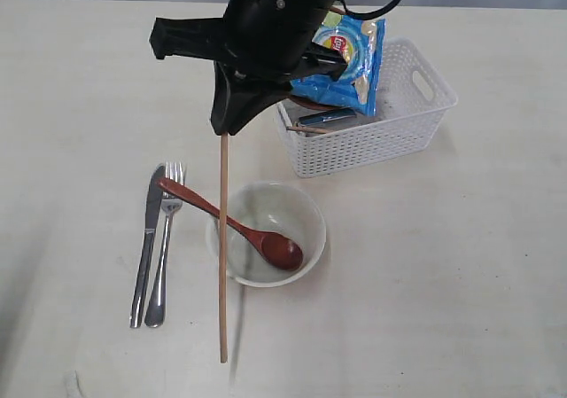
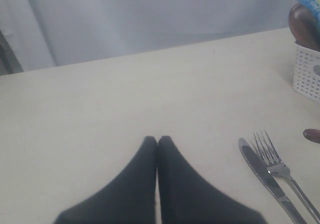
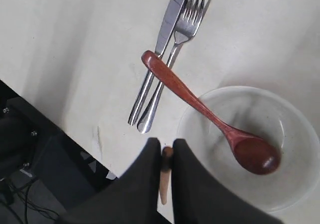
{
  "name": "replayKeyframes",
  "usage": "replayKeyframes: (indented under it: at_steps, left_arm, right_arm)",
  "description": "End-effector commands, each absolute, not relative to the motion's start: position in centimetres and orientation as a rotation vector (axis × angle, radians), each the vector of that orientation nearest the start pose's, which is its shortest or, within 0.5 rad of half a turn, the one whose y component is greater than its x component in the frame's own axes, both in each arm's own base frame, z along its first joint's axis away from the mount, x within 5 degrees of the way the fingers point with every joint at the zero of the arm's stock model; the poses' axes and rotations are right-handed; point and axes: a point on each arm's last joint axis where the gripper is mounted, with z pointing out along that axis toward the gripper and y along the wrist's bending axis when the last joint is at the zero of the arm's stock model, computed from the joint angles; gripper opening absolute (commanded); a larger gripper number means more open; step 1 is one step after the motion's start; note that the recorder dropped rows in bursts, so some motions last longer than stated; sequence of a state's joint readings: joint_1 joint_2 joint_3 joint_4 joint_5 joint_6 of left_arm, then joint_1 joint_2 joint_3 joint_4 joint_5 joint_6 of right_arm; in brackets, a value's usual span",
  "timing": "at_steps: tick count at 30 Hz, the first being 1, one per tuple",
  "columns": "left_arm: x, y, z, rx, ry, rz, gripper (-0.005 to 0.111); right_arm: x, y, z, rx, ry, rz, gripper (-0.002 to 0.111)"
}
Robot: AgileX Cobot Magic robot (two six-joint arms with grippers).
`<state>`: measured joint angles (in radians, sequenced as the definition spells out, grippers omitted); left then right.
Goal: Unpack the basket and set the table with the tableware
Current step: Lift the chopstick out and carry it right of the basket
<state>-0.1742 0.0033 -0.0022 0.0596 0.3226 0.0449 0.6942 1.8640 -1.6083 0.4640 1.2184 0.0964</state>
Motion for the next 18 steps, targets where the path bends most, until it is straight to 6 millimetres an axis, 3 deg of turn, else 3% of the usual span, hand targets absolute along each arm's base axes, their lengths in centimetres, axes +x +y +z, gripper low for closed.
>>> replayKeyframes:
  at_steps: [1,4,11,18]
  left_arm:
    - [5.3,-0.8,18.4,0.227,1.791,-0.042,0.0]
    - [5.3,-0.8,18.4,0.227,1.791,-0.042,0.0]
    - [5.3,-0.8,18.4,0.227,1.791,-0.042,0.0]
    - [5.3,-0.8,18.4,0.227,1.791,-0.042,0.0]
  right_arm:
    - [27.8,27.8,27.5,-0.676,3.003,0.748,0.0]
    - [28.4,27.6,26.5,-0.643,3.032,0.684,0.0]
    - [31.1,24.1,26.4,-0.409,3.054,0.504,0.0]
    - [31.3,24.0,26.3,-0.42,3.037,0.484,0.0]
